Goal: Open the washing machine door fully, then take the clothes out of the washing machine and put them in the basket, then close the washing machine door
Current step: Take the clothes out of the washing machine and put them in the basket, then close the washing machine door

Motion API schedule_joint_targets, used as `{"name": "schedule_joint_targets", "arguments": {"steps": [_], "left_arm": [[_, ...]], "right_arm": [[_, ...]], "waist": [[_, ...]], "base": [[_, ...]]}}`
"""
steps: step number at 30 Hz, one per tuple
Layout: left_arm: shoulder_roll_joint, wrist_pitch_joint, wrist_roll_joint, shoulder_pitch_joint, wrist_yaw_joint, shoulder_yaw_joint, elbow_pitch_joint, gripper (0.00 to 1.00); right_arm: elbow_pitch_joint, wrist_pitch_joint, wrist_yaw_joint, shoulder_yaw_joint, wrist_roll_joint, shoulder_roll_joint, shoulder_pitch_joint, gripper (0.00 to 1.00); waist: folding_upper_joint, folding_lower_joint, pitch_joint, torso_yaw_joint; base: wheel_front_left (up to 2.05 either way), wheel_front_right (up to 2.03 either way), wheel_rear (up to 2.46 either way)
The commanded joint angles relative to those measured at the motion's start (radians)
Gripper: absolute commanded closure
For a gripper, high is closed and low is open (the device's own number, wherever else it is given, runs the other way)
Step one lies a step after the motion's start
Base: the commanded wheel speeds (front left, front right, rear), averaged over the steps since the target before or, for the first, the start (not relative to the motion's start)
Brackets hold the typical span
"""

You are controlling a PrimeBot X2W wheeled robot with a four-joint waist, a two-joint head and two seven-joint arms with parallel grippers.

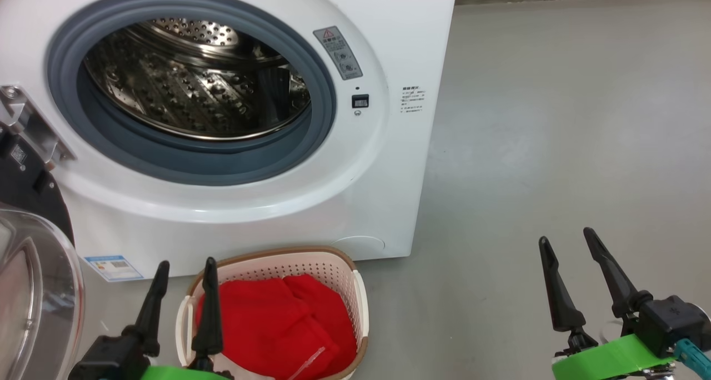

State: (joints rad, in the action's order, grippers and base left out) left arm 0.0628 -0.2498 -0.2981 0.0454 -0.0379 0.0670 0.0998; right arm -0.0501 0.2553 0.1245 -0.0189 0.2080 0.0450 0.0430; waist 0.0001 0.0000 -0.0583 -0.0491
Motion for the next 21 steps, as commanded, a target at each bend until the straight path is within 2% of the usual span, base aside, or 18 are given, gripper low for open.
{"name": "schedule_joint_targets", "arguments": {"steps": [1, 21], "left_arm": [[0.019, -0.012, 0.017, 0.003, -0.009, -0.035, -0.04, 0.0], [0.019, -0.012, 0.054, -0.072, -0.007, -0.044, -0.073, 0.0]], "right_arm": [[0.035, 0.006, 0.006, 0.018, -0.009, 0.005, -0.003, 0.0], [0.048, 0.006, 0.006, 0.021, -0.003, 0.005, 0.054, 0.0]], "waist": [[-0.0001, 0.0, 0.007, -0.004], [-0.0001, 0.0, 0.058, -0.005]], "base": [[0.0, 0.0, 0.0], [0.0, 0.0, 0.0]]}}
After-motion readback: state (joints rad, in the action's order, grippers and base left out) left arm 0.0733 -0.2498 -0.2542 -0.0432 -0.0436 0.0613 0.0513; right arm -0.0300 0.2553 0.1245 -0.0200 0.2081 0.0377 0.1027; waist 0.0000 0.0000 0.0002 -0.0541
